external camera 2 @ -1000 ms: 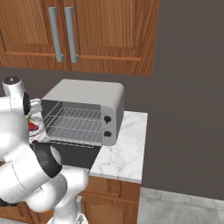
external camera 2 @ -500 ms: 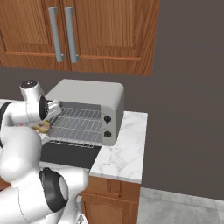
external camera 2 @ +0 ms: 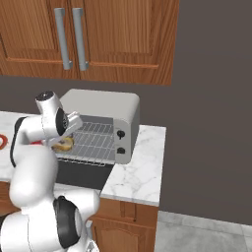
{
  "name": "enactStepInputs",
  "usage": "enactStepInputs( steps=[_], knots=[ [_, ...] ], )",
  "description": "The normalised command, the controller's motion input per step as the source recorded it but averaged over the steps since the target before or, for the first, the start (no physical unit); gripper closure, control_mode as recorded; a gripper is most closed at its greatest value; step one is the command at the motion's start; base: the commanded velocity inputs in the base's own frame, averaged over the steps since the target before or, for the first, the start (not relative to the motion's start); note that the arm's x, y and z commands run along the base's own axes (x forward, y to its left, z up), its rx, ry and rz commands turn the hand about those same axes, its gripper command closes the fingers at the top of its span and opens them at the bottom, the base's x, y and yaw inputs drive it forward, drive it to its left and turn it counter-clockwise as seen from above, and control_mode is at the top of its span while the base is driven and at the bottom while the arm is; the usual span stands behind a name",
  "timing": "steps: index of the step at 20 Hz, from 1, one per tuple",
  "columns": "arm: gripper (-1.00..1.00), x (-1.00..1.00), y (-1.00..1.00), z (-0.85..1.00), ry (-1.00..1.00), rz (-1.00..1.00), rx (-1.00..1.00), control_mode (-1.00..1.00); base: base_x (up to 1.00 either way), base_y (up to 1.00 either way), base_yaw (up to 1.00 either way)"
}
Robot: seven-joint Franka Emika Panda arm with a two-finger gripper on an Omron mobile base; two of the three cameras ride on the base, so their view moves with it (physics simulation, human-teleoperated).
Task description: Open the toaster oven door. Place the hotdog bun on the top rack in the toaster oven and place the steak on the bottom rack.
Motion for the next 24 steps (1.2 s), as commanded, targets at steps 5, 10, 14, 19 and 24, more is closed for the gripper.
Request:
enactStepInputs(
  steps=[5,10,14,19,24],
  knots=[
    [1.00,0.38,-0.13,-0.22,-0.01,0.03,-0.05,-1.00,0.00,0.00,0.00],
    [1.00,0.31,0.00,-0.31,-0.04,0.02,-0.07,-1.00,0.00,0.00,0.00],
    [1.00,0.11,-0.06,-0.14,-0.04,0.02,-0.03,-1.00,0.00,0.00,0.00],
    [-1.00,0.00,-0.08,-0.07,-0.01,0.02,0.00,-1.00,0.00,0.00,0.00],
    [-1.00,0.00,0.00,0.19,0.00,0.00,0.00,-1.00,0.00,0.00,0.00]
  ],
)
